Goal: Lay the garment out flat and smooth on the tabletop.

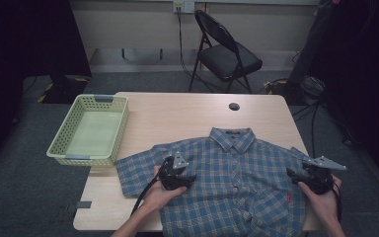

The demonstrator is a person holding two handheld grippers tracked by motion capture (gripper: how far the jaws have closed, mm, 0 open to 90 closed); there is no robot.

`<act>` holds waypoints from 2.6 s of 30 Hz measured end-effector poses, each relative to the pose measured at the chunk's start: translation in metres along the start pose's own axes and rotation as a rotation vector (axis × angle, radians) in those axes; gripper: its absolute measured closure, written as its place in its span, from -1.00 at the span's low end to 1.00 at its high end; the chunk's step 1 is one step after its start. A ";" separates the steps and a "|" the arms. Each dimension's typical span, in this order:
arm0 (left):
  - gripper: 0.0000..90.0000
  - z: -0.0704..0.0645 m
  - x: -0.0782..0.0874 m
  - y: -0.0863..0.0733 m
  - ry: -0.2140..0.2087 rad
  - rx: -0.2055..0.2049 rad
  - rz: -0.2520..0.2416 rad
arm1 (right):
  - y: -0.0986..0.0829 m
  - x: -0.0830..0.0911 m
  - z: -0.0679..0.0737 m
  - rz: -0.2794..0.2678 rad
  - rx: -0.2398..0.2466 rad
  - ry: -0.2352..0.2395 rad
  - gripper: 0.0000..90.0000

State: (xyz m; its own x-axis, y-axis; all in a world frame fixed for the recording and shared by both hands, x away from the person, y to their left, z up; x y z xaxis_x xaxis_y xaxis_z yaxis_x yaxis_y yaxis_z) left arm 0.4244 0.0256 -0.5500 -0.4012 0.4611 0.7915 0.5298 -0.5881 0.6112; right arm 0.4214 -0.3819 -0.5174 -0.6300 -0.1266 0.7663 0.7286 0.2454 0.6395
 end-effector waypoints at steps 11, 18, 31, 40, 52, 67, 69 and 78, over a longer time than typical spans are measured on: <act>-0.21 0.001 0.008 -0.011 -0.006 -0.004 0.002 | -0.013 -0.018 -0.023 0.069 -0.031 -0.054 -0.33; -0.31 0.003 0.007 -0.010 0.004 0.006 0.007 | -0.016 -0.024 -0.024 0.083 -0.048 -0.036 -0.32; -0.33 0.002 0.007 -0.010 0.001 0.003 0.008 | -0.008 -0.016 -0.004 0.060 -0.040 0.059 0.85; -0.33 0.002 0.007 -0.010 0.001 0.002 0.008 | 0.031 0.034 0.043 -0.137 0.036 0.125 0.88; -0.34 0.002 0.007 -0.010 0.001 0.002 0.008 | 0.040 0.044 0.196 -0.130 0.372 0.367 0.62; -0.34 0.002 0.007 -0.010 0.001 0.003 0.009 | 0.057 0.021 0.170 -0.102 0.322 0.373 0.34; -0.34 0.003 0.007 -0.010 0.002 0.004 0.009 | 0.065 0.010 0.172 -0.085 0.320 0.374 0.27; -0.38 0.003 0.007 -0.010 0.007 0.007 0.012 | 0.068 -0.051 0.179 0.055 0.283 0.358 -0.14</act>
State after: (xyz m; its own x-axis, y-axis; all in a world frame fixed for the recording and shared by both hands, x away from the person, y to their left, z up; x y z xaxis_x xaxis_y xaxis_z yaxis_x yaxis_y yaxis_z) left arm 0.4189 0.0367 -0.5510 -0.3998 0.4499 0.7986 0.5399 -0.5885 0.6018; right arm 0.4552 -0.1871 -0.5241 -0.4235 -0.4177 0.8039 0.6252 0.5075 0.5930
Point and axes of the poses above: each handheld gripper's, and its own axes: x roughly backward along the jaws, y roughly out of its top, z roughly to its left, the point moved 8 cm from there along -x, roughly forward along the jaws, and after that the axes turned 12 degrees about z, right-handed, at the moved point
